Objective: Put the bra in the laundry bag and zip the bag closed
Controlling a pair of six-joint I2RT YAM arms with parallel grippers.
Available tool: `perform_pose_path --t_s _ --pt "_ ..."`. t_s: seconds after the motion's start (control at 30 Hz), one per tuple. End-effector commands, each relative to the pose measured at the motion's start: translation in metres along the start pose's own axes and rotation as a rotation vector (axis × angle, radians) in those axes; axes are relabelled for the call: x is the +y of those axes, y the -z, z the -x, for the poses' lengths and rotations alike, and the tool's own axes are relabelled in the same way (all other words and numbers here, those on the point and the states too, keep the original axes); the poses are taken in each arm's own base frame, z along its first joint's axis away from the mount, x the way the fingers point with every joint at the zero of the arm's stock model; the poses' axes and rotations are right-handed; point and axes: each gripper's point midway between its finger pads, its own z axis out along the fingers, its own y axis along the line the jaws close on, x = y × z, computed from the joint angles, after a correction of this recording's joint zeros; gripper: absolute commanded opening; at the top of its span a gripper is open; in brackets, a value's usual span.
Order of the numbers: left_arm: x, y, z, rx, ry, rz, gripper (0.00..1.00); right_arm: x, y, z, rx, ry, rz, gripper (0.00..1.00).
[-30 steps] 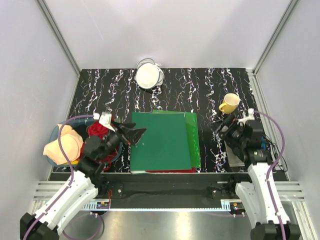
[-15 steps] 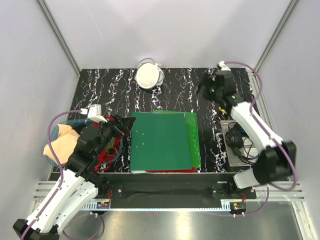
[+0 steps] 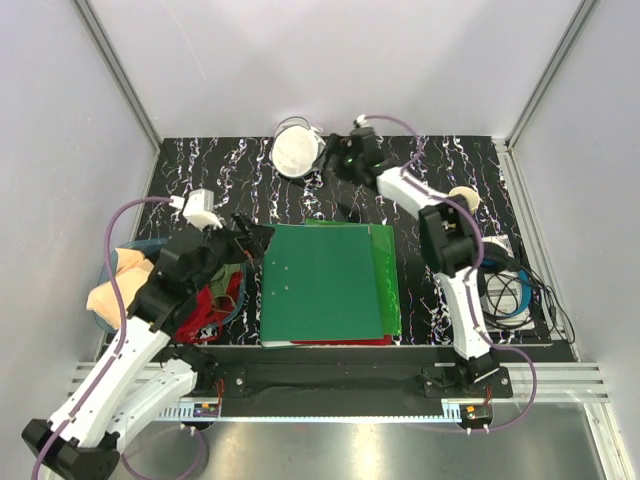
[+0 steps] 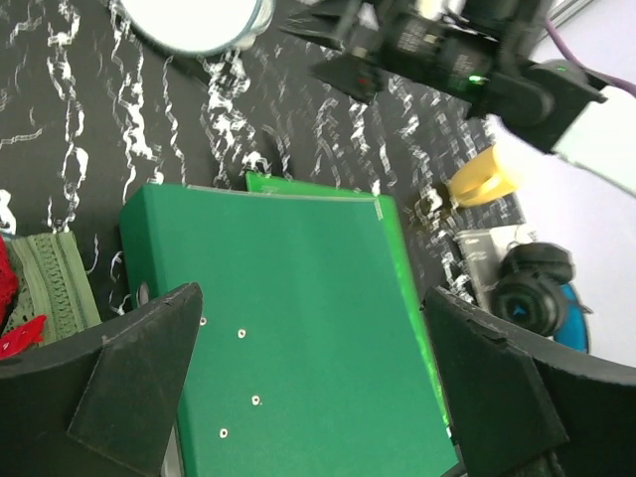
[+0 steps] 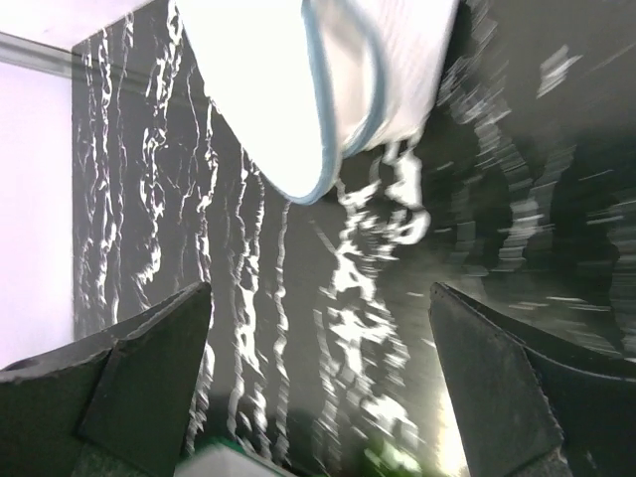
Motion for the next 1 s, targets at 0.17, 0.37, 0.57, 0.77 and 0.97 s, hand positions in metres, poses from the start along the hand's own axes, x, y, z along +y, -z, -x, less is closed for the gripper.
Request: perform_pose_path --t_s 0.17,0.37,0.57,0.77,0.97 --pt "-0.017 -0.012 0.018 0.076 0.140 -0.019 0.99 0.039 -0.064 -0.010 -0.128 -0.401 0.060 0.94" --pt "-0.030 -0.004 0.043 0.050 0.271 -0.033 0.99 0.024 -0.096 -0.024 -0.137 -0.471 0.047 0.84" --pt "-0.020 0.008 0.057 0.023 0.226 0.020 0.99 0.017 -0.115 -0.026 -0.142 -0.527 0.014 0.70" --pt "-0.002 0.021 0.073 0.015 0.063 0.127 0.99 0.049 -0.094 -0.020 -0.080 -0.610 0.074 0.18" --pt "0.005 0.018 0.074 0.046 0.009 0.170 0.99 0.099 -0.026 0.017 0.009 -0.676 0.179 0.00"
